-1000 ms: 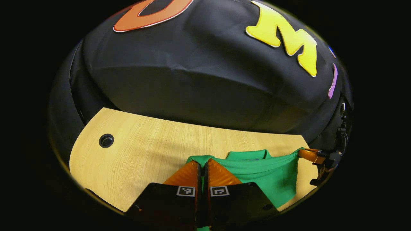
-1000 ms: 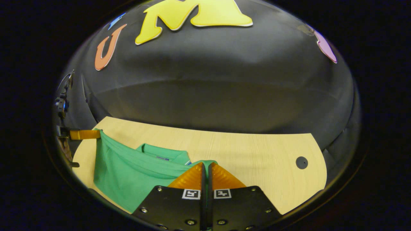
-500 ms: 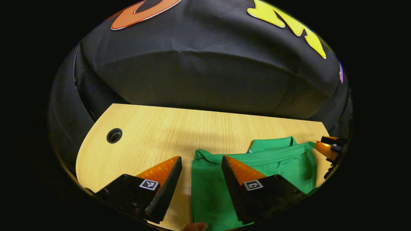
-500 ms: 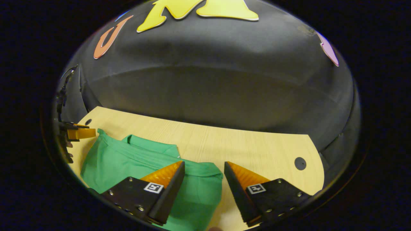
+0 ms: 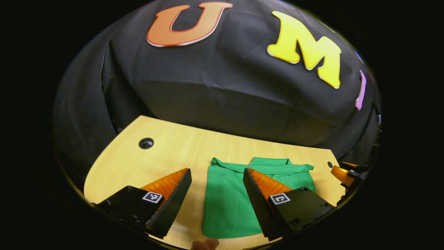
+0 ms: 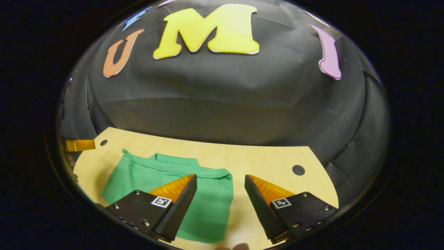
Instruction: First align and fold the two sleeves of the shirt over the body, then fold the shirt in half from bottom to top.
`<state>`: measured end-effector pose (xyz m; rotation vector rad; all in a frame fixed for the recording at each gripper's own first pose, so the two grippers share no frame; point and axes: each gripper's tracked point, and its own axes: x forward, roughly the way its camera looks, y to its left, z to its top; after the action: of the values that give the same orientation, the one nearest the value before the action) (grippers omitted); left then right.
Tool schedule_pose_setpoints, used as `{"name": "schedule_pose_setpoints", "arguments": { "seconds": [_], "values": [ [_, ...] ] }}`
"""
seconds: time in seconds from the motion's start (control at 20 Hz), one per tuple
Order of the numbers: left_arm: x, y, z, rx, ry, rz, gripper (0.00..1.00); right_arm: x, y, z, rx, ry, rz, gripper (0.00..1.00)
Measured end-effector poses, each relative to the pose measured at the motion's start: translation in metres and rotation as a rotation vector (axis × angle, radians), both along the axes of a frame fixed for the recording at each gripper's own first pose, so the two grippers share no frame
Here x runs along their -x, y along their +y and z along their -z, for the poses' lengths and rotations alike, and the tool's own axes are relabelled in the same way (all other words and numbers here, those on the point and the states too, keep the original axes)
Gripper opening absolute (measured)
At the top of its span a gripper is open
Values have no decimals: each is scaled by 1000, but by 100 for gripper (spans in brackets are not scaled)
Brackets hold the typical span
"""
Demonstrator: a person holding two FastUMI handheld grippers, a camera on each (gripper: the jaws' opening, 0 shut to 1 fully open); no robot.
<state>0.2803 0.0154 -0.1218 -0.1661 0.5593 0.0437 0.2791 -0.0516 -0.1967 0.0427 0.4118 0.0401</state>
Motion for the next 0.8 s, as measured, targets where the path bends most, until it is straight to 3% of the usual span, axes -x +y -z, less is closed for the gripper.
{"name": "schedule_pose_setpoints", "arguments": {
  "seconds": [0.35,0.5,0.8],
  "values": [
    [92,-34,-133,-70,-281,25,98,137,22,-97,-4,-184,7,88],
    [135,-35,-160,-97,-357,-3,98,188,21,-139,47,-303,27,89],
    [217,-49,-178,-82,-430,-7,98,274,35,-172,93,-480,55,88]
  ]
}}
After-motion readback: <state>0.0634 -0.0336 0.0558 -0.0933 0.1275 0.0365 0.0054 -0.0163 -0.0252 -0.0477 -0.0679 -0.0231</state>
